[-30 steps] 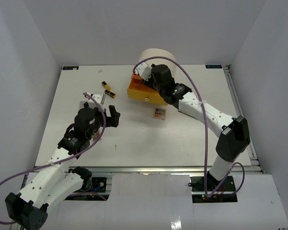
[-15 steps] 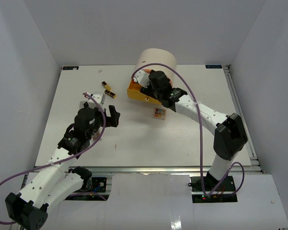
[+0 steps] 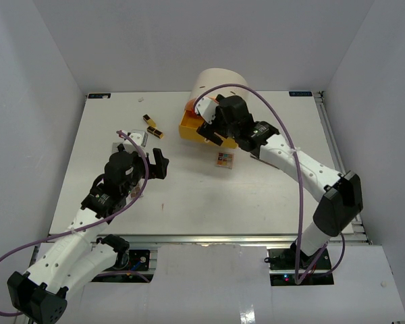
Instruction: Organize the makeup
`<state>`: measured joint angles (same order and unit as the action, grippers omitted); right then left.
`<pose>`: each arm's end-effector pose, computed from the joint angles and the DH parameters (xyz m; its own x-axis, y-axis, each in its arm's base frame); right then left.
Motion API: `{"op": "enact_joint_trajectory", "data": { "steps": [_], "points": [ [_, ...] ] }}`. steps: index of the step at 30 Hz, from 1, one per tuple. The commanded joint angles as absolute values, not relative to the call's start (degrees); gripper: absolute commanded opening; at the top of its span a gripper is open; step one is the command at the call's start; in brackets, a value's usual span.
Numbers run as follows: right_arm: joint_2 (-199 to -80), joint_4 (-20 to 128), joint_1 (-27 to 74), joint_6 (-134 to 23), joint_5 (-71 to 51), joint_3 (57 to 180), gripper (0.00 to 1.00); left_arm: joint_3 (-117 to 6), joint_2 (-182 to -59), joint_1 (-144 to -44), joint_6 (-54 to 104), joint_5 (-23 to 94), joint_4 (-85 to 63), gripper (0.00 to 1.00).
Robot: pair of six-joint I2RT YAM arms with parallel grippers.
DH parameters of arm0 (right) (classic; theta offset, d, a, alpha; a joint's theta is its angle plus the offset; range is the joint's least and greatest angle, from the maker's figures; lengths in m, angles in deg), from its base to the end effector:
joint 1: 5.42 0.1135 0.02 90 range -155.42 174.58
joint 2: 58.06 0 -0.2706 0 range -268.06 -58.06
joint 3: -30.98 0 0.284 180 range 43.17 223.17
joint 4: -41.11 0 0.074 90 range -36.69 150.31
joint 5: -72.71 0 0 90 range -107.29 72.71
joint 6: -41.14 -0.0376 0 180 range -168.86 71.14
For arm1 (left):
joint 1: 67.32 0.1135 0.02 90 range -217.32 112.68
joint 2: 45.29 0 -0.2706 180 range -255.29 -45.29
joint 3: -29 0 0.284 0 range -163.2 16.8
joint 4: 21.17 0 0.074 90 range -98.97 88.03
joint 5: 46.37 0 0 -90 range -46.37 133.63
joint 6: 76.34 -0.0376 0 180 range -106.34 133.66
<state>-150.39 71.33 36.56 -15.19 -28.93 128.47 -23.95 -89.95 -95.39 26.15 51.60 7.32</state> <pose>0.3130 0.2714 0.3625 0.0258 -0.7072 -0.7065 -0.6067 0.5506 -0.5733 0.1904 -0.0956 0.3062 -0.3734 -0.0436 -0.9266 0.2770 0.9481 -0.1562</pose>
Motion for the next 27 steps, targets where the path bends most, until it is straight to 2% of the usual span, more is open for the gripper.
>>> {"op": "enact_joint_trajectory", "data": {
  "steps": [1,5,8,16,27],
  "points": [
    [-143.67,74.94,33.03,-19.48,-14.06,130.48,0.93,-23.34,-88.91,-95.0,26.35,51.63,7.28,0.98],
    [-140.37,76.97,28.81,-20.38,-3.66,129.27,0.94,-23.1,-88.41,-95.0,26.52,51.8,7.03,0.98],
    [-138.56,78.64,26.44,-18.77,3.32,128.33,0.98,-23.1,-88.62,-94.92,26.41,51.89,7.11,0.98],
    [-134.25,82.71,14.89,-13.68,19.28,121.71,0.92,-23.1,-88.62,-94.91,26.41,51.81,7.11,0.98],
    [-130.4,82.62,1.25,-16.79,29.77,114.41,0.91,-23.4,-89.24,-94.56,26.85,52.24,7.41,0.98]
  ]
}}
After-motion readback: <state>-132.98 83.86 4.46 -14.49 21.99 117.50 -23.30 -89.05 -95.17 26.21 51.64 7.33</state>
